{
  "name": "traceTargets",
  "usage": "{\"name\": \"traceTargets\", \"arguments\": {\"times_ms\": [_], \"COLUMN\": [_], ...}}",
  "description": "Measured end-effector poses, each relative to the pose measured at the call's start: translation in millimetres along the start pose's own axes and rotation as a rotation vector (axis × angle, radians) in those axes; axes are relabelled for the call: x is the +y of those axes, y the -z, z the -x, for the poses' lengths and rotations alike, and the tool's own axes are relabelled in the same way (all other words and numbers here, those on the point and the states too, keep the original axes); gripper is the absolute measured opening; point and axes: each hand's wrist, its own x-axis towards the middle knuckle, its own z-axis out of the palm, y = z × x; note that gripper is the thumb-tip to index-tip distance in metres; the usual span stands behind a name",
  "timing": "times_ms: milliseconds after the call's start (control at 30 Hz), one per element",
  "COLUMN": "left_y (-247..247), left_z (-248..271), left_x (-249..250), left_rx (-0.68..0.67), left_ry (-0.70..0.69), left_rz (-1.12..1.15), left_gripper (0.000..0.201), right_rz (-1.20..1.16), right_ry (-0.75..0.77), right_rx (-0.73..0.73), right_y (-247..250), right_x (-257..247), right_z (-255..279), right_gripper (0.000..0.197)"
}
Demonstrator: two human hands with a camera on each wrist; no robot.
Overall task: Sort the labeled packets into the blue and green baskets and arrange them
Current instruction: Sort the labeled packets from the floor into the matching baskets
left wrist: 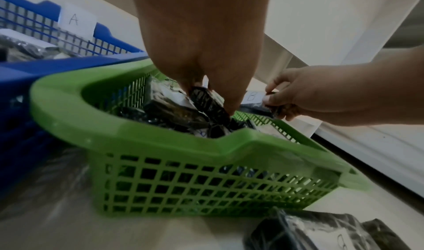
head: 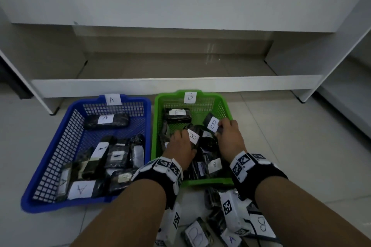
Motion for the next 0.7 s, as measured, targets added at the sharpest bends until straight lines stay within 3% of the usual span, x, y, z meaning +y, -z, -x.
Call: {"name": "traceTargets", "arguments": {"times_ms": [100, 233, 367, 467, 567, 700], "left_y": [1.2, 9.9, 14.5, 15.4, 14.2, 0.4], "left_z": [0.9, 1.7, 7.1, 19.1, 38.7, 74.6], "left_x": [-7.3, -13.8, -13.3, -6.8, 1.3, 7.2], "left_rx": [0.03, -0.087, -0.14, -0.135, -0.004, 0.16], "left_ry": [-0.034, -0.072, -0.166, -0.238, -0.408, -0.777], "left_rz": [-0.191, -0.25, -0.328, -0.419, -0.441, -0.383], "left_gripper": [0.049, 0.05, 0.063, 0.064, 0.055, 0.04], "right_rz": [0.169, 0.509, 0.418, 0.424, 0.394, 0.344], "right_ry": [0.054, -0.025, -0.042, 0.023, 0.157, 0.395], "right_rx": [-0.021, -0.176, -0.331, -0.314, -0.203, -0.105], "right_y": [-7.6, -9.8, -0.4, 13.6, 33.4, 57.2], "right_x": [3.5, 4.0, 0.0, -2.7, -0.5, 12.6], "right_z": [3.8, 11.9, 13.8, 18.1, 32.9, 73.8], "right_gripper": [0.032, 0.052, 0.068, 0.066, 0.059, 0.049]}}
